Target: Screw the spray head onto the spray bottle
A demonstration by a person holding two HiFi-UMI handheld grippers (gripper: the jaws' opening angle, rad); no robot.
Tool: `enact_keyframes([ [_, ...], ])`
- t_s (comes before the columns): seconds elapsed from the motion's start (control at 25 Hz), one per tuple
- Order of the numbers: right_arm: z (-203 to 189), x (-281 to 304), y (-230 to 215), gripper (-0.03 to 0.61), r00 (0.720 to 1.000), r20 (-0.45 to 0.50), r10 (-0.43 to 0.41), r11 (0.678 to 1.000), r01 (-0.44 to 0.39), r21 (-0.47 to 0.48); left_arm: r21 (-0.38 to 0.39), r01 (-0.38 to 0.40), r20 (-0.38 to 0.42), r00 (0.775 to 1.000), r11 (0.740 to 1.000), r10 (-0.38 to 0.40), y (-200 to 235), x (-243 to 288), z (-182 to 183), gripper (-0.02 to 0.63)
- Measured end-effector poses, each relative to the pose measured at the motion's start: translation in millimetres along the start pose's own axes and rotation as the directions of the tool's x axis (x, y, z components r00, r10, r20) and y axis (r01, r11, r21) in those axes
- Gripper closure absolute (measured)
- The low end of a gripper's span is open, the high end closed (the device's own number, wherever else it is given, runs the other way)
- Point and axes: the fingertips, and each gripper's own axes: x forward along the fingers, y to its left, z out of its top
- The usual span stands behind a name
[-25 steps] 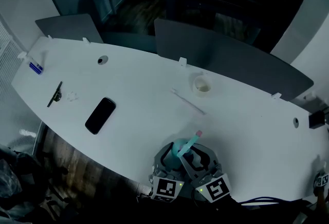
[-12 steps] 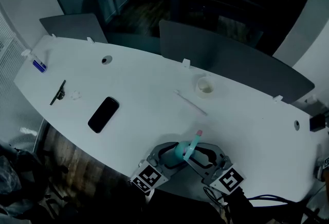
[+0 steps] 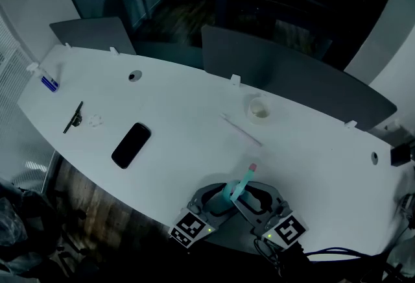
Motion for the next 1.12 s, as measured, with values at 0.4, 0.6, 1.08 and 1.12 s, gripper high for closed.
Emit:
enact_keyframes([
  [0.4, 0, 0, 3, 0.448, 0.976, -0.107, 0.19, 0.965, -0.206, -0.165, 0.072, 0.128, -0.065, 0.99, 0.989, -0.123, 0, 0, 0, 0.301],
  [0.6, 0, -4, 5, 0.449, 0.998, -0.028, 0.062, 0.97, -0.067, -0.232, 0.071, 0.066, -0.039, 0.997, 0.995, -0.063, -1, 1, 0, 0.301],
  [1.08, 12, -4, 1, 0.449, 0.998, -0.023, 0.063, 0.983, -0.066, -0.169, 0.064, 0.039, -0.031, 0.999, 0.997, -0.037, -1, 3, 0, 0.301],
  [1.12, 10, -4, 2, 0.449, 0.998, -0.026, 0.06, 0.982, -0.063, -0.179, 0.056, 0.035, -0.025, 0.999, 0.998, -0.034, -1, 3, 1, 0.301],
])
